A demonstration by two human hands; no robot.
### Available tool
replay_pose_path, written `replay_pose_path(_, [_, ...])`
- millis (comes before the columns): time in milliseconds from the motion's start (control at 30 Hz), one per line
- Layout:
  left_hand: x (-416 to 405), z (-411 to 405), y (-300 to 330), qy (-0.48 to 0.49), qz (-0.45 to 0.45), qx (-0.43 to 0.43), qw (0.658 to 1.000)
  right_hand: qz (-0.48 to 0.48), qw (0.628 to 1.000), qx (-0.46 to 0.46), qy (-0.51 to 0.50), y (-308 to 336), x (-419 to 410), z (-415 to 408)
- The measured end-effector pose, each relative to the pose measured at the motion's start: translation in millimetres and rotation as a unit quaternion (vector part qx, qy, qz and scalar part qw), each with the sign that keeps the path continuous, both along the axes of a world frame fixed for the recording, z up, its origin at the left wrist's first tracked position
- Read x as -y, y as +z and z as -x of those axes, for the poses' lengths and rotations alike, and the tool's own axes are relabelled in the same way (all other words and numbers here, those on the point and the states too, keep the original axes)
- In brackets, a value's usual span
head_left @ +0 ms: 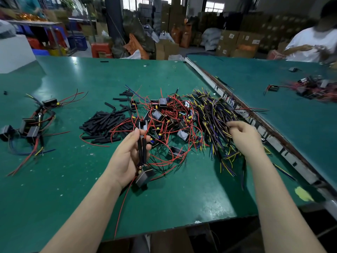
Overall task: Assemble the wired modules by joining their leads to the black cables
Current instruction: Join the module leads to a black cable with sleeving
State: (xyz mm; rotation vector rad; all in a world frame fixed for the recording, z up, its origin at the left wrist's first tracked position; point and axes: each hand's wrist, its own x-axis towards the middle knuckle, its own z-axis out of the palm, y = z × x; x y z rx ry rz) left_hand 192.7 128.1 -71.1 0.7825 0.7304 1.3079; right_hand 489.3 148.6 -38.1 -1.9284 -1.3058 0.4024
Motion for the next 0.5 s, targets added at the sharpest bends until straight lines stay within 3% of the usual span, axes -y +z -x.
replay_pose_path(67, [0.3,-0.2,-1.8,-0.002,-0.004,-0.008,1.000,0.081,0.994,0.061,-0.046,-3.3,10.9,-5.3])
replay_pose_path(200, [1.6,-0.5,-3.7,-0.002,-0.004,-0.023,1.000,0.231,0.967,0.103,-0.035,-10.8,23.3,-2.0])
replay_pose_path(333, [2.6,1.3,-3.5,0.001,0.002,-0.027,1.000,0.210,0.970,0.092,-0.086,-9.5,22.3,5.5])
replay_pose_path(500, [4.7,0.7,-1.7,-0.008,-0.001,-0.034,0.999,0.170,0.982,-0.001,-0.078,-14.3,22.1,15.8])
